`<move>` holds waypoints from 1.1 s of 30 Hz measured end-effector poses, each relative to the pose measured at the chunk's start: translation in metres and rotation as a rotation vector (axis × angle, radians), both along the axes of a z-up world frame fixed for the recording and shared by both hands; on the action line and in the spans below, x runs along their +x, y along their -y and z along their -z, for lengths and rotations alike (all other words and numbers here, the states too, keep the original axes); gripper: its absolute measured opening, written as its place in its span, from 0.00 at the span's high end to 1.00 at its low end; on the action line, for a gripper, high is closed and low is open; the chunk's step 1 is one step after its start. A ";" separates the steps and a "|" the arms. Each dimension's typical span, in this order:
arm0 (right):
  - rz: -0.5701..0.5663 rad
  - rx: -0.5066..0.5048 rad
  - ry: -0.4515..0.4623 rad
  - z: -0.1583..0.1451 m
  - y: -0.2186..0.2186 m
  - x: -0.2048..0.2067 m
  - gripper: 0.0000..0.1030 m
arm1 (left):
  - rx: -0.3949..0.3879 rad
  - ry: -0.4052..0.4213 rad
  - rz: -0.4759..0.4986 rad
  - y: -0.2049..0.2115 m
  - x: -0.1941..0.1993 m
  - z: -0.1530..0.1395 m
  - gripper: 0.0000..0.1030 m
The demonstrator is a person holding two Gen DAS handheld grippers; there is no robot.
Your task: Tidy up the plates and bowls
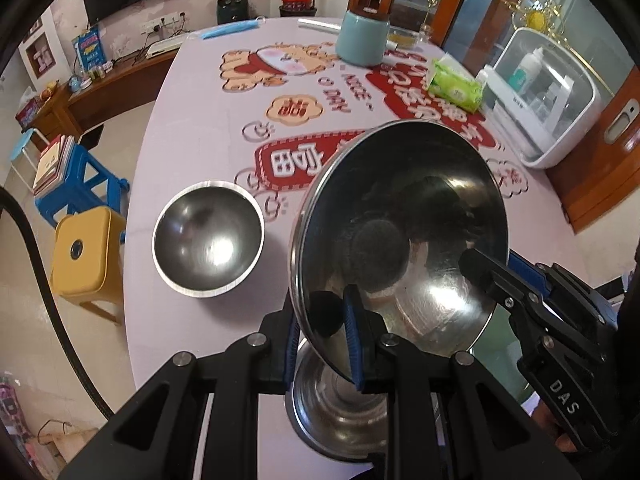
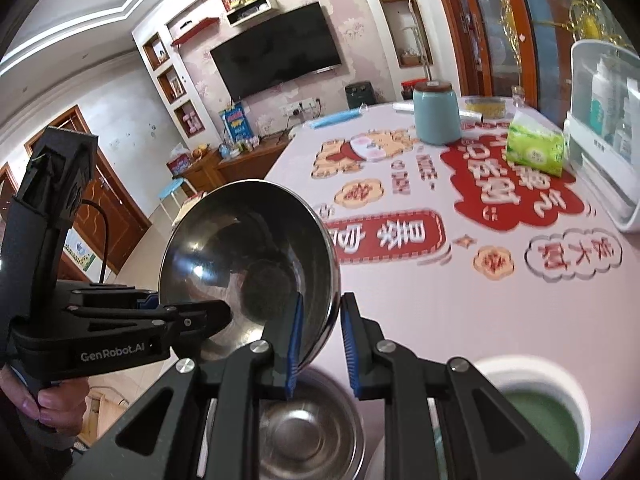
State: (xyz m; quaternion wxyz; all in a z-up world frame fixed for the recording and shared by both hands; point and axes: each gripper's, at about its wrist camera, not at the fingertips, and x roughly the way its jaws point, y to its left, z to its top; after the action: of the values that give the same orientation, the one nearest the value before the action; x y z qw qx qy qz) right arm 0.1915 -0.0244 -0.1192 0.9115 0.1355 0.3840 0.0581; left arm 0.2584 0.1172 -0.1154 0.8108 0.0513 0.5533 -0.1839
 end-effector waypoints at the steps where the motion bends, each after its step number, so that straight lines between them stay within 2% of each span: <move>1: -0.007 -0.003 -0.012 0.002 -0.002 -0.005 0.82 | 0.003 -0.008 -0.005 -0.001 -0.002 0.003 0.82; 13: -0.084 -0.025 -0.170 0.032 -0.010 -0.028 0.82 | 0.025 -0.127 -0.013 -0.004 -0.039 0.045 0.81; 19: -0.144 -0.103 -0.233 0.040 -0.019 -0.038 0.82 | 0.036 -0.174 -0.021 -0.001 -0.049 0.061 0.81; 26: -0.198 -0.170 -0.264 0.044 -0.027 -0.048 0.81 | 0.036 -0.212 -0.043 -0.001 -0.062 0.076 0.81; 33: -0.207 -0.176 -0.258 0.038 -0.021 -0.058 0.80 | 0.056 -0.191 -0.068 0.002 -0.073 0.074 0.80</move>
State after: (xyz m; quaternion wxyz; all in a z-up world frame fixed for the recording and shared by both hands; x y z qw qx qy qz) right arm 0.1334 -0.0031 -0.1576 0.8522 0.0214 0.5131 0.0999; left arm 0.1850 0.1152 -0.1895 0.7583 0.0373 0.6344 -0.1450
